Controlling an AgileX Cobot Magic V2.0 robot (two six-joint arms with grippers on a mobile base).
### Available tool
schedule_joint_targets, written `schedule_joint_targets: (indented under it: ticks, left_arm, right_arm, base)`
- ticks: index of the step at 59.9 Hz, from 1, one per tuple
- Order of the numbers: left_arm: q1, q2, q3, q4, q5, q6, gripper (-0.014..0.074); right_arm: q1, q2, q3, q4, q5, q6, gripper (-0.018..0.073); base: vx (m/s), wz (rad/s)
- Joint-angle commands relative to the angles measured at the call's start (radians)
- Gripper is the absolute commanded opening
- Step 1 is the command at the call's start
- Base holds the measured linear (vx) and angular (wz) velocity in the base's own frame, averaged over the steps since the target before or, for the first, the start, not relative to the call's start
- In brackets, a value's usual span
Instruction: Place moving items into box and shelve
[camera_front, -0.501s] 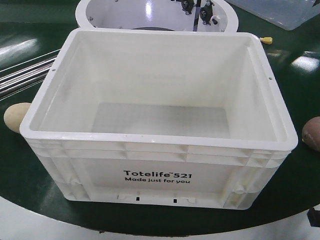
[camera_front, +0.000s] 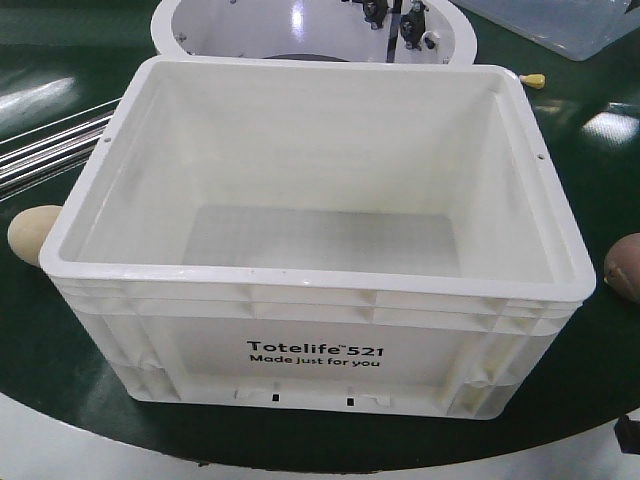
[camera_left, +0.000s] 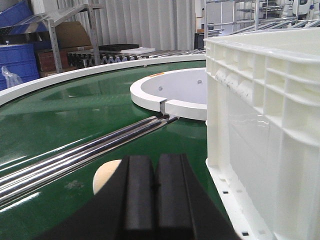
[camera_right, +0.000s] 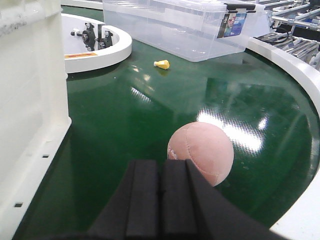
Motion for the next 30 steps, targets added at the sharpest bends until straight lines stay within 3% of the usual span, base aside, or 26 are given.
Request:
schedule_joint_targets:
  ticks: [1,11,22,30]
  left_arm:
    - [-0.004,0.003,0.018,-0.009,-0.081,-0.005,-0.0006]
    - [-0.004,0.003,0.018,-0.009,-0.08,-0.005,-0.0006]
    - [-0.004,0.003,0.018,-0.009,-0.08,-0.005,-0.0006]
    - [-0.004,0.003,0.018,-0.009,-0.08,-0.005,-0.0006]
  right_arm:
    - [-0.006,-0.024,0.005,-0.002,-0.08,0.001,-0.0008]
    - [-0.006,-0.024,0.005,-0.012,-0.08,-0.008,-0.0009]
    - [-0.006,-0.024,0.004,-0.178,-0.136,-0.126,-0.0009]
    - [-0.006,-0.024,0.004,-0.211,-0.229,-0.128,-0.0009]
  base:
    - [0.0,0.0]
    - [0.0,0.0]
    - [0.0,0.0]
    - [0.0,0.0]
